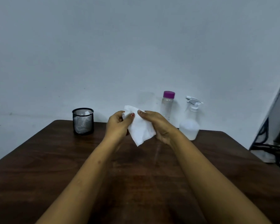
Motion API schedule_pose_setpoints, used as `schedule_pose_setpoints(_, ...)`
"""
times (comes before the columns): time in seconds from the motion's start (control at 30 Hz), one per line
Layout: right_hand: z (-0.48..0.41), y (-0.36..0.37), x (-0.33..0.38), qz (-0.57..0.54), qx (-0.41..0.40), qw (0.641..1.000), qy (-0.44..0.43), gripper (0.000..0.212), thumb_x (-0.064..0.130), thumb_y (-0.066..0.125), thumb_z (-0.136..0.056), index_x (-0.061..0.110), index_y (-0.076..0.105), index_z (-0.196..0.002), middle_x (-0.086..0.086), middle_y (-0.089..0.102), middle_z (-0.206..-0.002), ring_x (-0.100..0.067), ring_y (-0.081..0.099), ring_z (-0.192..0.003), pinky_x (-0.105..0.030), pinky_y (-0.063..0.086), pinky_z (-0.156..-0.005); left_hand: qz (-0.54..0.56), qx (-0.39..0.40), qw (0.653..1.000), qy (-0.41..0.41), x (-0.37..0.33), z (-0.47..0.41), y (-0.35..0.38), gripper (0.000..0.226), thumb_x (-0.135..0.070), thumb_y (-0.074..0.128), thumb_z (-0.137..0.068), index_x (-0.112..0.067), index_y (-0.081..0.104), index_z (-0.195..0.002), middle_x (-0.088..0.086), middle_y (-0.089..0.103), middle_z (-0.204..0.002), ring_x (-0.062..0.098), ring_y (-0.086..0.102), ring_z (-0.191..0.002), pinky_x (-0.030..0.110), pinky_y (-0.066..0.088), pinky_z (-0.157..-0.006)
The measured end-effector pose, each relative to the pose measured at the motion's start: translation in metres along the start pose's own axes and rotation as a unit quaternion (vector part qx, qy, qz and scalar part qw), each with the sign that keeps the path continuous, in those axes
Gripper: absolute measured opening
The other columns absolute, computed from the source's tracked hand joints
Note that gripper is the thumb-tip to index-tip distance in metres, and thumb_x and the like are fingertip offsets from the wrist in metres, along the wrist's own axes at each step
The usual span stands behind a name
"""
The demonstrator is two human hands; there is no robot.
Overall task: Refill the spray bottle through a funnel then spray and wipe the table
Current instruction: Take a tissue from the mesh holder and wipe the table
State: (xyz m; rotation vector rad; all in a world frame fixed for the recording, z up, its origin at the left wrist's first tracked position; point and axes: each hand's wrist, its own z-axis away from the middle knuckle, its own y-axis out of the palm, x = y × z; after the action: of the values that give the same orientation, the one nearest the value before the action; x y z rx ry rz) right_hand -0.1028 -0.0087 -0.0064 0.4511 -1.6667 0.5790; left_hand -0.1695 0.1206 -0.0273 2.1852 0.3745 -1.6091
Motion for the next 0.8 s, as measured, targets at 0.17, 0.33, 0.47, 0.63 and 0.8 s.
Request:
schedule_pose_setpoints(0.17,0.024,-0.042,-0.011,0.019,-0.102,0.995,-0.008,0.024,0.012,0.067,-0.085,0.017,0.051,-0.069,-0.004,0.058,-0.071,-0.017,0.057,-0.068,-0.026,0.043,-0.054,-0.109,0.037,0.993,-0.021,0.020,0.016,0.043,0.014,-0.012,0.062,-0.087,-0.016,0.056,-0.100,0.004,0.065,-0.092,0.023,0.064,-0.082,0.025,0.048,-0.058)
schedule_pose_setpoints(0.33,0.059,-0.115,-0.015,0.308,-0.350,0.877,-0.115,0.009,0.006,0.057,-0.087,0.014,0.056,-0.083,-0.003,0.058,-0.084,-0.016,0.051,-0.078,-0.007,0.034,-0.058,-0.197,0.086,0.976,-0.040,0.043,0.030,0.077,0.023,0.000,0.061,-0.082,-0.019,0.055,-0.093,-0.007,0.059,-0.076,0.014,0.058,-0.080,0.020,0.046,-0.061)
schedule_pose_setpoints(0.47,0.098,-0.144,-0.029,0.443,-0.156,0.883,0.001,0.009,0.016,0.060,-0.087,0.017,0.062,-0.095,0.003,0.063,-0.085,-0.021,0.059,-0.080,-0.008,0.041,-0.066,-0.255,0.103,0.960,-0.049,0.053,0.039,0.087,0.022,-0.006,0.064,-0.083,-0.020,0.055,-0.098,-0.003,0.062,-0.094,0.016,0.059,-0.095,0.030,0.051,-0.086)
schedule_pose_setpoints(0.63,0.123,-0.151,-0.044,0.424,0.000,0.895,0.140,0.026,0.040,0.060,-0.090,0.022,0.073,-0.103,0.008,0.069,-0.110,-0.009,0.061,-0.104,-0.022,0.045,-0.089,-0.392,0.141,0.909,-0.027,0.064,0.042,0.086,0.029,-0.018,0.063,-0.084,-0.024,0.055,-0.112,0.001,0.057,-0.121,0.020,0.054,-0.113,0.040,0.045,-0.100)
schedule_pose_setpoints(0.8,0.120,-0.130,-0.083,0.543,0.039,0.824,0.155,0.054,0.043,0.034,-0.100,0.018,0.030,-0.148,-0.002,0.025,-0.157,-0.021,0.024,-0.144,-0.032,0.019,-0.115,-0.494,0.173,0.852,0.003,0.072,0.049,0.083,0.036,-0.032,0.056,-0.089,-0.026,0.049,-0.124,0.002,0.048,-0.135,0.023,0.044,-0.127,0.042,0.037,-0.105)
